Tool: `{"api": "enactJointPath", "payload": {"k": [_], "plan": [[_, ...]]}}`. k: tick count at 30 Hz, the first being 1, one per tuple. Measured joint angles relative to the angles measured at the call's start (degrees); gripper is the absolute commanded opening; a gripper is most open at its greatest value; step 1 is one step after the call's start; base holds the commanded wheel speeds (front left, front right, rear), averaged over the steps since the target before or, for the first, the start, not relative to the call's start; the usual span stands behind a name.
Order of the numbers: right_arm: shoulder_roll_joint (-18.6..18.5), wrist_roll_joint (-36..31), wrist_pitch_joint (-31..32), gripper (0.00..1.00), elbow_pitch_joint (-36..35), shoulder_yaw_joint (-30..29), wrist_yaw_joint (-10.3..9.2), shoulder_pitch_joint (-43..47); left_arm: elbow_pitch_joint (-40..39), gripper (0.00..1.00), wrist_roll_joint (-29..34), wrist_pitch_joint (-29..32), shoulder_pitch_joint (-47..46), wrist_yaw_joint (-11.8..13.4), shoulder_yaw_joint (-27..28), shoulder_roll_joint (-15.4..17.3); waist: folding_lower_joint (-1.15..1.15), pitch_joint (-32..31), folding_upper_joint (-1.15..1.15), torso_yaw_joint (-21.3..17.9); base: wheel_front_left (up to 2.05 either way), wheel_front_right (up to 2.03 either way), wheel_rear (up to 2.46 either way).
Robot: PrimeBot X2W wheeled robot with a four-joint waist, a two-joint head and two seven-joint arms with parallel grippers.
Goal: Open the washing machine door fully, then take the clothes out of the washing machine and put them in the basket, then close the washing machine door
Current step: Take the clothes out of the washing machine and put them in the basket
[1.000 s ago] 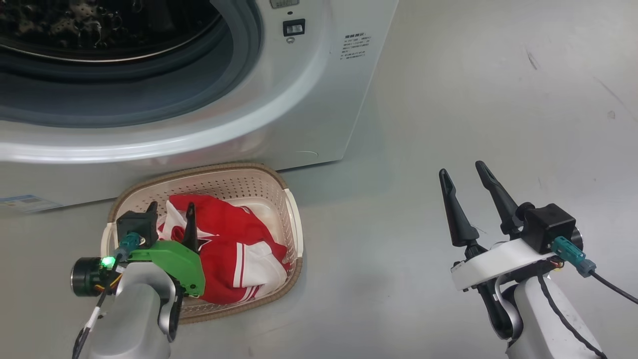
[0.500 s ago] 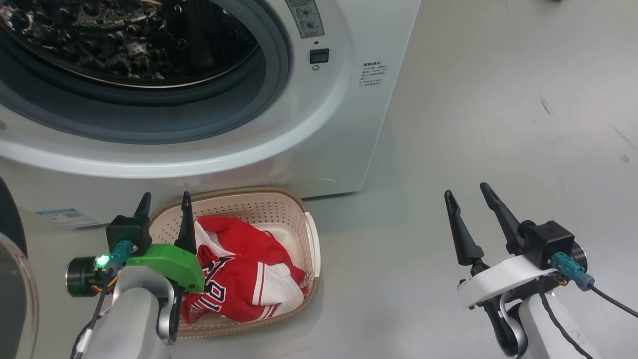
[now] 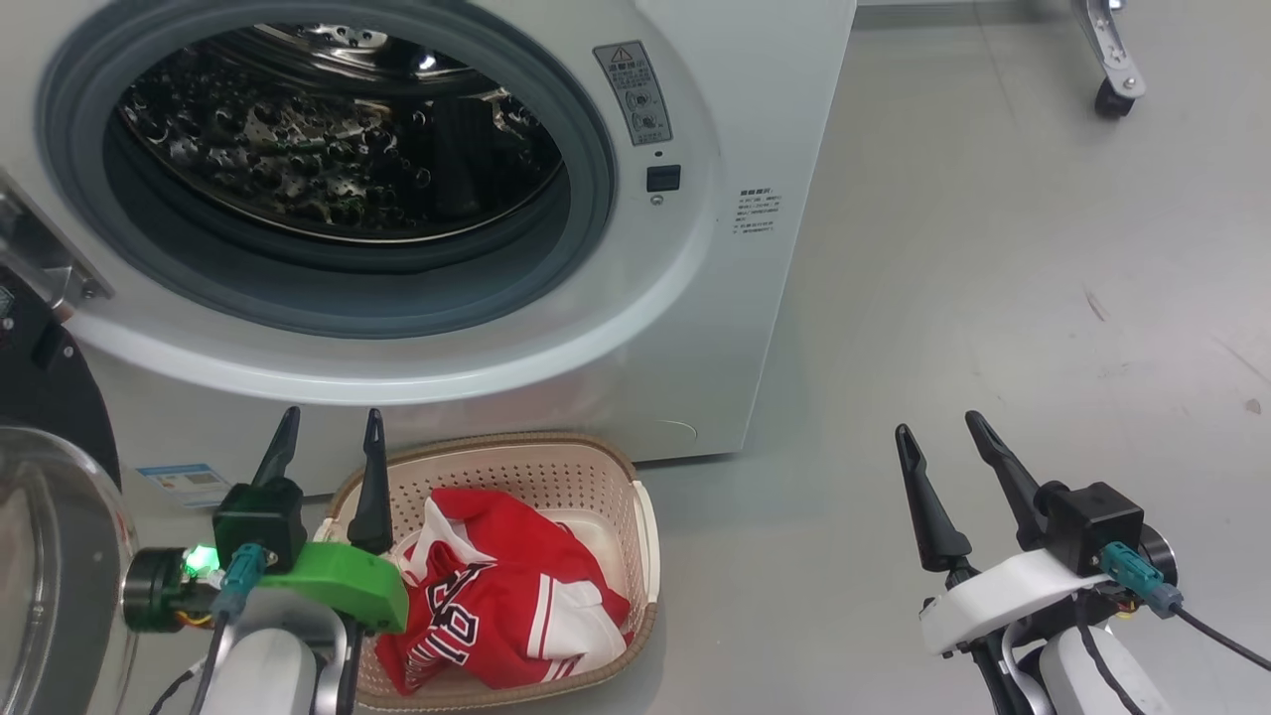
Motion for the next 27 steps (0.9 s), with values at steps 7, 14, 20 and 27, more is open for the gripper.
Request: {"api": "enactJointPath", "payload": {"k": [7,14,20,27], "plan": [[-0.4,-0.4,0.0,1.0,-0.4,0.0,-0.47,1.8,-4.1,1.0,1.8,0.0,5.1,0.5,-0.2,0.7,0.0,-3.0,0.0,0.5,0.0,0.0,0.0],[-0.7,-0.9,0.0,1.0,-1.1,0.2,-0.94,2.6,-7.1,1.0,2.2,0.0,9.2,0.8,-0.2,1.7,0.0,-4.6,0.0,0.6,0.0,0.0,0.0],[-0.7,-1.0,0.0,1.0,-1.5,0.6,-1.0,4.1,-9.5,1.0,2.3,0.0,12.3,1.0,-0.1,1.7,0.0,-6.2,0.0,0.4,0.0,0.0,0.0],[-0.6,-1.0,0.5,1.0,-2.4,0.6,-1.1,5.0,-11.2,1.0,2.6,0.0,14.2,1.2,0.0,1.8,0.0,-7.3,0.0,-0.1,0.0,0.0,0.0]]}}
